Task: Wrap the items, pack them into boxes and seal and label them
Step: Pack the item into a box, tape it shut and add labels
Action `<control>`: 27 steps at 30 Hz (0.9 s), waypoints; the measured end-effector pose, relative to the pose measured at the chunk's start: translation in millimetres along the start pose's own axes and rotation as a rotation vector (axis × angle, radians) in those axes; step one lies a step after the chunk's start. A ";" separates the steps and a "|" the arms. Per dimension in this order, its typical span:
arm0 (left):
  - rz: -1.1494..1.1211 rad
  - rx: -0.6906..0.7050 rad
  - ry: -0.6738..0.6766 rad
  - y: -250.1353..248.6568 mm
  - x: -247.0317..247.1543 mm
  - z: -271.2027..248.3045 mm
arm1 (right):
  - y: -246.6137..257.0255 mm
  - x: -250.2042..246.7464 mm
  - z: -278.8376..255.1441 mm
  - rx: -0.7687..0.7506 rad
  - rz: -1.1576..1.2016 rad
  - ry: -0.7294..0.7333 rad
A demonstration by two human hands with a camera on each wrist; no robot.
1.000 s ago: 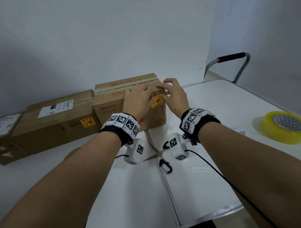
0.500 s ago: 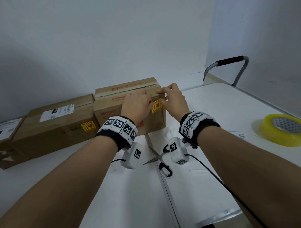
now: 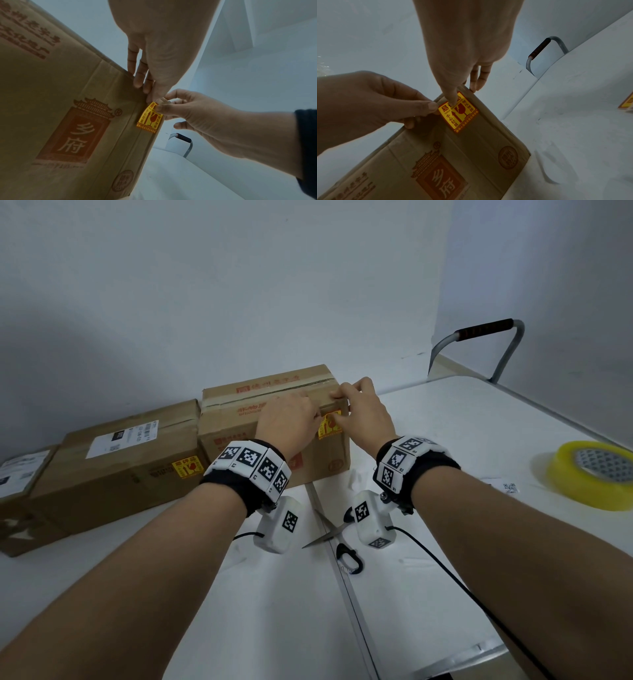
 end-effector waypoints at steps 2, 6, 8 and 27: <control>-0.004 -0.001 0.020 1.2 -1.0 -0.7 | 0.1 0.4 -0.6 0.005 -0.008 -0.004; -0.110 -0.009 0.036 8.0 -3.6 -4.1 | 1.1 1.9 -1.2 0.010 -0.012 -0.006; -0.202 -0.053 0.012 17.9 -6.7 -6.7 | 0.7 2.0 -1.2 0.014 -0.008 -0.005; -0.293 -0.083 -0.127 23.8 15.4 -2.0 | -17.3 1.2 1.1 0.033 0.369 0.001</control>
Point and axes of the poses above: each hand's wrist, its own z-axis towards the middle knuckle, its own x-axis out of the palm, y = z × x, the point moved 7 cm from there along z, towards the middle knuckle, and after that the axes turned 7 degrees about -z, right-handed, at the moved point
